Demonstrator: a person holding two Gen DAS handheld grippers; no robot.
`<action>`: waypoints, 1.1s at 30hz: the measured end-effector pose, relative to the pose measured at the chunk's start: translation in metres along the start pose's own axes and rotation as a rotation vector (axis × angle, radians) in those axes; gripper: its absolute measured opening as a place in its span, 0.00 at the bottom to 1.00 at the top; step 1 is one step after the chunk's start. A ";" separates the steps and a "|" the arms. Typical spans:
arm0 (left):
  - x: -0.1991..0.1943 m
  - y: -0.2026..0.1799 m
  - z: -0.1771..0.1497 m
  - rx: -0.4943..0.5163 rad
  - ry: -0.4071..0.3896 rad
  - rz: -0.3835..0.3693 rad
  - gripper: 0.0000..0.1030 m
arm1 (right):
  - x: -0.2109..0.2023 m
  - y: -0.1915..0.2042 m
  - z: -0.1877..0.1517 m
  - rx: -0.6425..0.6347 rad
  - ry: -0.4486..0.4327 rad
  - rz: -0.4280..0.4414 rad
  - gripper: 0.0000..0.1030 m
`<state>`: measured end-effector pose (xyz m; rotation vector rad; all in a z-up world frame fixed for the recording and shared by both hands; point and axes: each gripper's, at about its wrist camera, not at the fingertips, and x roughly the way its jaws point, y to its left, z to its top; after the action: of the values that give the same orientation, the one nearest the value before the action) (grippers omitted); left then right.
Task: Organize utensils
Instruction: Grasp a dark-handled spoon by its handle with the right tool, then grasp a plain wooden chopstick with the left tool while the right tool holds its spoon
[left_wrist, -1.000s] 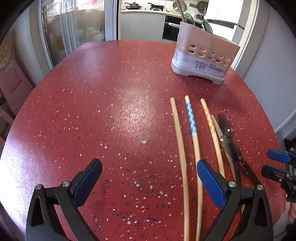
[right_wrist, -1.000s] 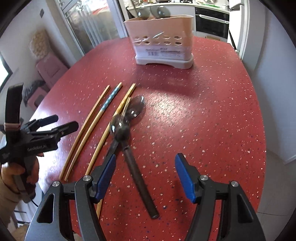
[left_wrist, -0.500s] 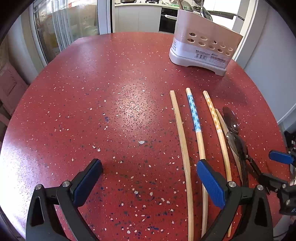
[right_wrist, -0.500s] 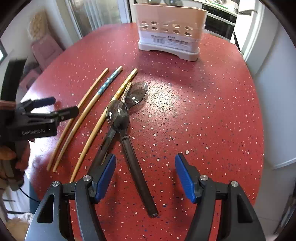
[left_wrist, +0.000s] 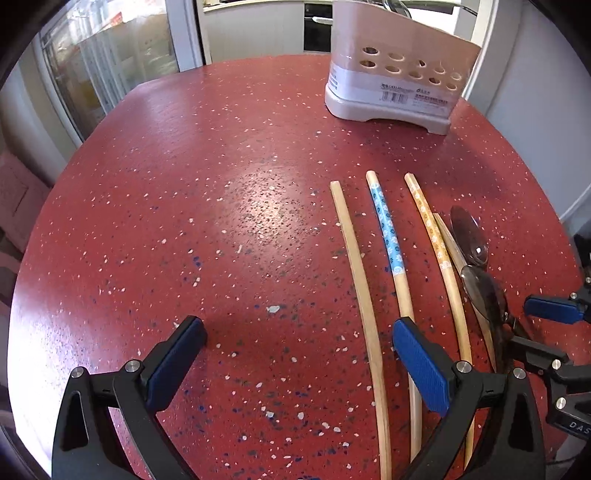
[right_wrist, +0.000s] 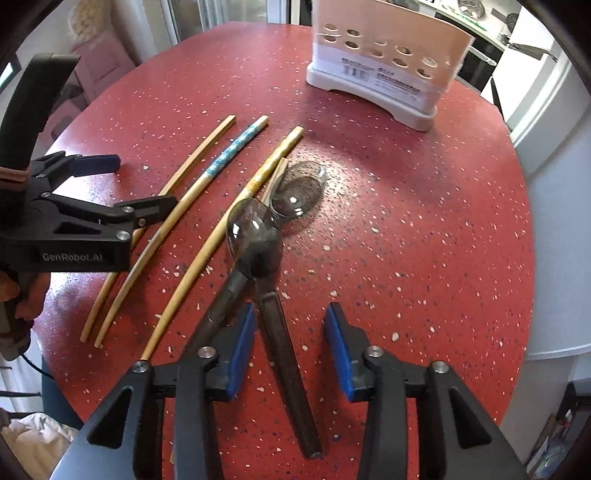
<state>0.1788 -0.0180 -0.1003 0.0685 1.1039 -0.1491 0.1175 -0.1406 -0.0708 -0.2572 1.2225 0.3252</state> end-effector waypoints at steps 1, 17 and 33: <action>0.001 -0.001 0.001 0.002 0.007 -0.001 1.00 | 0.001 0.002 0.002 -0.009 0.006 -0.001 0.38; -0.007 -0.023 0.014 0.162 0.065 -0.069 0.81 | -0.003 -0.020 -0.002 0.053 -0.022 0.080 0.12; -0.004 -0.046 0.031 0.233 0.173 -0.080 0.36 | -0.034 -0.031 -0.015 0.093 -0.102 0.144 0.12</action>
<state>0.1978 -0.0668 -0.0822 0.2492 1.2589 -0.3485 0.1055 -0.1781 -0.0429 -0.0720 1.1546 0.4002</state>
